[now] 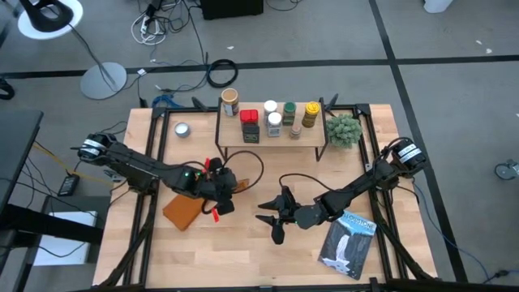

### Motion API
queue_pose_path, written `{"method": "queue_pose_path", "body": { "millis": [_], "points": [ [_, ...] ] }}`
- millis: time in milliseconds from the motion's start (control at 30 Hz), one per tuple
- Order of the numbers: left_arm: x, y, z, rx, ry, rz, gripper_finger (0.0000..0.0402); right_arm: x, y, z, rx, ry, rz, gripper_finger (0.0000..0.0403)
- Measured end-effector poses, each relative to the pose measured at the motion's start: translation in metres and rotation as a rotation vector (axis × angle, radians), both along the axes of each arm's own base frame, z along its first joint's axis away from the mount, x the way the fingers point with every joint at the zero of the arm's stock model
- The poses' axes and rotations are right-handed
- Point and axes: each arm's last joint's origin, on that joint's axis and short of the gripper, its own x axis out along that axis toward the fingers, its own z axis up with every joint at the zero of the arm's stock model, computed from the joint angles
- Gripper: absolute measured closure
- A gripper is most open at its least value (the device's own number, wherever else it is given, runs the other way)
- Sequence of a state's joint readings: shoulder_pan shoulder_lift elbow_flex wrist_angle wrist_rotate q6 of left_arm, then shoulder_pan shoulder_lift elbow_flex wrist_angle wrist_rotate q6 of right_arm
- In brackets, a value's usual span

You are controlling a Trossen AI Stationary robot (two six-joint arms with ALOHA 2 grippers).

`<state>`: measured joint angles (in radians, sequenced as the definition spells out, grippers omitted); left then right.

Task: Shelf spices
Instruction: Put the brown seasoning bag on the shelf

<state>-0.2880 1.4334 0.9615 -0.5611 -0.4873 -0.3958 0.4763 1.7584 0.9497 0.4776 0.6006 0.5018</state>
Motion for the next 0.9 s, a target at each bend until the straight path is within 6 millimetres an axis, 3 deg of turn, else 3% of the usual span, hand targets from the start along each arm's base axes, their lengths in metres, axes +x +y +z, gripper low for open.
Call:
{"method": "queue_pose_path", "body": {
  "millis": [200, 467, 633, 733, 900],
  "points": [
    [0.000, 0.000, 0.000, 0.000, 0.000, 0.001, 0.0256, 0.000, 0.000, 0.000, 0.000, 0.000, 0.000, 0.0231],
    [0.000, -0.001, 0.000, -0.031, 0.007, -0.013, 0.0389, 0.000, 0.000, 0.000, 0.000, 0.000, 0.000, 0.0230],
    [-0.001, 0.003, 0.000, -0.050, 0.019, 0.028, 0.0399, 0.000, 0.000, 0.000, 0.000, 0.000, 0.000, 0.0231],
    [-0.001, 0.005, 0.013, -0.033, 0.050, 0.046, 0.0400, 0.000, 0.000, 0.000, 0.000, 0.000, 0.000, 0.0230],
    [-0.002, 0.010, 0.053, 0.076, 0.081, 0.099, 0.0400, 0.000, 0.000, 0.000, 0.000, 0.000, 0.000, 0.0230]
  ]
}}
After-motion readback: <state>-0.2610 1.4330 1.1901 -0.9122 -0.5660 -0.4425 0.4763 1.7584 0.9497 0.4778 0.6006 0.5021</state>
